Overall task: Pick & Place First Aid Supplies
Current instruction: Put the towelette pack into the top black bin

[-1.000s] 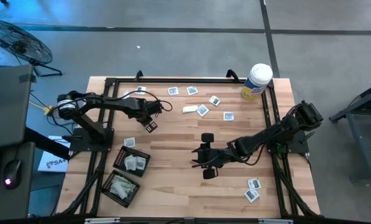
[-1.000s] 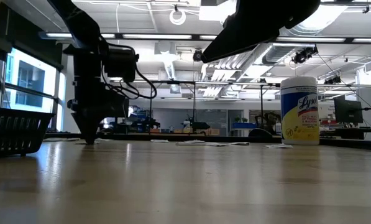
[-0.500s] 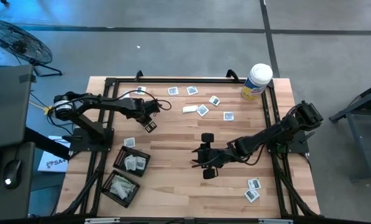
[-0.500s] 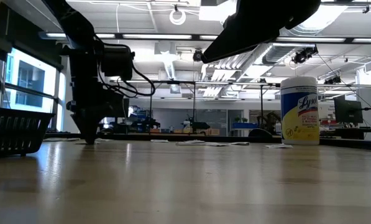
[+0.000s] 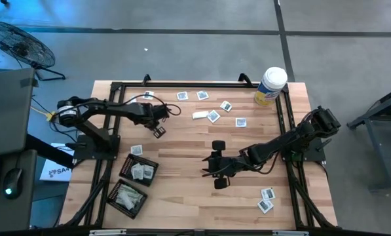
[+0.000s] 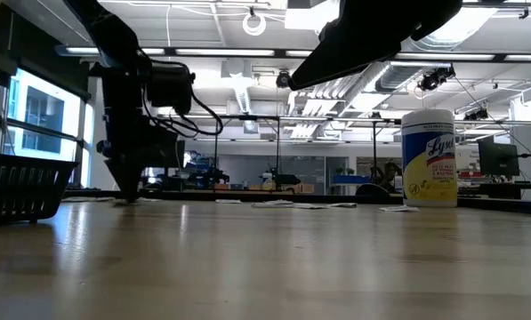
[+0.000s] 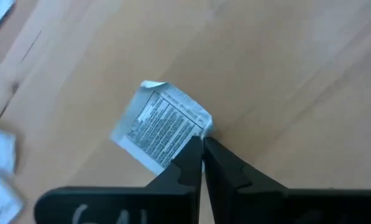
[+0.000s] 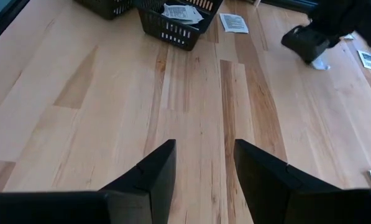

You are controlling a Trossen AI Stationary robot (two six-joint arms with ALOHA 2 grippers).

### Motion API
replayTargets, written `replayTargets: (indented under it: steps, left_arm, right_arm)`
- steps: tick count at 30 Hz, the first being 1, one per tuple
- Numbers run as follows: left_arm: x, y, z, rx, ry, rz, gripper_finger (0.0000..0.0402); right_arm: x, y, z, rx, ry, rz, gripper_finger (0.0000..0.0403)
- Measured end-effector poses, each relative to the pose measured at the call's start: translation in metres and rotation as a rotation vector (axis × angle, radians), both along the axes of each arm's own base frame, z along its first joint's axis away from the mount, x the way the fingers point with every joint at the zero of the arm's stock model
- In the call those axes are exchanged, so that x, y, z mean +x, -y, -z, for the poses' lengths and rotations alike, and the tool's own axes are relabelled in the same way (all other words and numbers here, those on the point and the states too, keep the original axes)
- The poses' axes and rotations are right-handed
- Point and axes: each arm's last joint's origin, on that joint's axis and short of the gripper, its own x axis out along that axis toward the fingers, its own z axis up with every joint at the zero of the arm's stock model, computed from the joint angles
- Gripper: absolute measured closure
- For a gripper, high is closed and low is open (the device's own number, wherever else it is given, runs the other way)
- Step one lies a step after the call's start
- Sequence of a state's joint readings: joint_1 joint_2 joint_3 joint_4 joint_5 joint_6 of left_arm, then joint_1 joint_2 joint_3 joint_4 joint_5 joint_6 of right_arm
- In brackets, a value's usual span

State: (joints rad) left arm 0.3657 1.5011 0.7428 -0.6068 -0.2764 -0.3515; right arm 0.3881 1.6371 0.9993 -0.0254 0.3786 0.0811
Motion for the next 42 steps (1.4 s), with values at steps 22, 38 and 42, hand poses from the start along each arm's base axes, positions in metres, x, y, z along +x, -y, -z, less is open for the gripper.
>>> replayTargets:
  steps: [22,38,42]
  left_arm:
    - [-0.061,0.19,-0.102,-0.243,0.017,0.352,0.0401]
    - [-0.064,0.243,-0.044,-0.107,0.043,0.446,0.0379]
    - [-0.064,0.245,-0.04,-0.121,0.009,0.435,0.0329]
  right_arm:
    - [-0.001,0.0,0.001,0.049,-0.008,0.04,0.0247]
    - [-0.006,0.002,0.006,0.113,-0.104,0.1,0.0247]
    - [-0.014,-0.001,-0.001,0.141,-0.261,0.167,0.0247]
